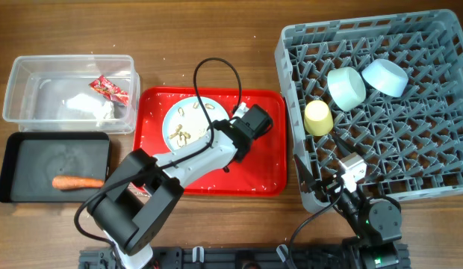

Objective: Sort waste into correct bins and load items into the dishwasher rack
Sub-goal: 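Grasp the light-blue plate and tip its scraps onto the black tray, then carry the plate with the left gripper and stand it in the rack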

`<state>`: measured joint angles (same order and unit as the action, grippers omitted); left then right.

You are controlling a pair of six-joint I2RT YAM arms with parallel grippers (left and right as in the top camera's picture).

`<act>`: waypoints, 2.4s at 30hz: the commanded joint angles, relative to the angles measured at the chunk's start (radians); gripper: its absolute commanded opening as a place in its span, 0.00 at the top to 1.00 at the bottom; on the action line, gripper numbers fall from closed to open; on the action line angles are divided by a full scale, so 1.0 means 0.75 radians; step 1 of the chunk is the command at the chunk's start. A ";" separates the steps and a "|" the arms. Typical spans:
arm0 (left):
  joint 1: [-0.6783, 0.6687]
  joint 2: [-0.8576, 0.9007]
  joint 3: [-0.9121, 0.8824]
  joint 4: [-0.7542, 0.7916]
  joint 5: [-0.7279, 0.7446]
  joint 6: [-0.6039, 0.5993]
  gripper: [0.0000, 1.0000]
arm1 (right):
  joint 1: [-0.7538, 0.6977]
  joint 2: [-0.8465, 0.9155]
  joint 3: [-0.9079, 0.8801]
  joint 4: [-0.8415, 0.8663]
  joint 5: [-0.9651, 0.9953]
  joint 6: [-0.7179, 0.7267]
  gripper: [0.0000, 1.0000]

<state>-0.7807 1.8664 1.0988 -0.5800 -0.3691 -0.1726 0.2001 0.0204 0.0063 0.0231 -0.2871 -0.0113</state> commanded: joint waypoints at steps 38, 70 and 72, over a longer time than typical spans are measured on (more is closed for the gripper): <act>1.002 -0.741 0.524 -0.958 0.593 -0.127 0.96 | -0.006 -0.004 -0.002 0.003 -0.002 0.018 0.00; 2.338 -0.788 0.004 -0.945 2.436 1.062 0.96 | -0.006 -0.004 -0.002 0.003 -0.002 0.018 0.00; 2.140 -0.788 0.018 -0.900 2.380 1.041 0.96 | -0.006 -0.003 -0.002 0.003 -0.002 0.018 0.00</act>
<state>1.0359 1.2919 1.0992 -1.2888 1.4353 0.5938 0.2001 0.0204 0.0063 0.0227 -0.2871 -0.0113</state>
